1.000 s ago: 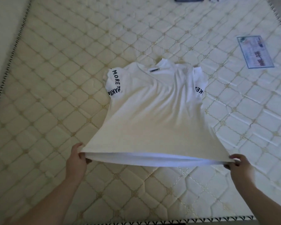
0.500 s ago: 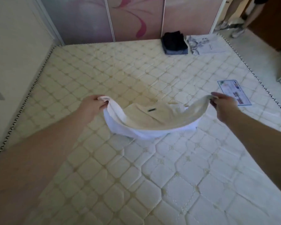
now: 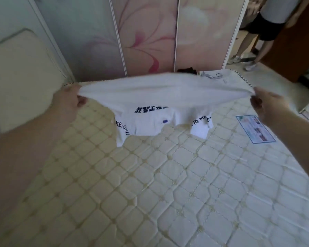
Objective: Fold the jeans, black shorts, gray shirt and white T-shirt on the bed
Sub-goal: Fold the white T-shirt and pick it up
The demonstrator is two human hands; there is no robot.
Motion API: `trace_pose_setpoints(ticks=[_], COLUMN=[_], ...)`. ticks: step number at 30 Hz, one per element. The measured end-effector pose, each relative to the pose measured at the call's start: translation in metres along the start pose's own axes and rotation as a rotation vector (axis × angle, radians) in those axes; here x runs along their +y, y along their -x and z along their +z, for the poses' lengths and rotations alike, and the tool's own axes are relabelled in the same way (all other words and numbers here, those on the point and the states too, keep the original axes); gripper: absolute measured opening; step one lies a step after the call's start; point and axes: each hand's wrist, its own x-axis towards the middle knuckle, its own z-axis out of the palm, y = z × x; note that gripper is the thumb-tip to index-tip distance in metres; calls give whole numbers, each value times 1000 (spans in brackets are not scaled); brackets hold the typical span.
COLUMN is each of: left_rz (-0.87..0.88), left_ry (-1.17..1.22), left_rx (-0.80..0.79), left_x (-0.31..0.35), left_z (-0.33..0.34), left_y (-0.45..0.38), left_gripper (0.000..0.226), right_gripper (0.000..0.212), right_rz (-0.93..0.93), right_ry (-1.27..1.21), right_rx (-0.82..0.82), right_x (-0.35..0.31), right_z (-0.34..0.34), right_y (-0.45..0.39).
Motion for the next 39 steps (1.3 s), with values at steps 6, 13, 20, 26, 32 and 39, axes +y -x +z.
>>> trace_pose_setpoints(ticks=[6, 13, 20, 26, 32, 39], left_rz=[-272, -550, -782, -845, -909, -933], left_ry=[-69, -239, -354, -382, -470, -559], left_rx=[-2, 49, 56, 110, 90, 60], left_x=[-168, -353, -449, -483, -505, -521], left_z=[-59, -125, -182, -210, -235, -261], left_y=[54, 149, 226, 269, 303, 331], left_gripper=[16, 36, 25, 24, 32, 29], right_gripper=[19, 31, 29, 25, 24, 20], right_rz=[173, 436, 591, 589, 635, 682], right_ry=[232, 507, 773, 992, 1095, 1312], right_rx=[21, 152, 210, 187, 139, 58], right_x=[135, 280, 360, 381, 389, 395], right_z=[-106, -229, -330, -379, -410, -442], right_y=[5, 48, 92, 124, 159, 188])
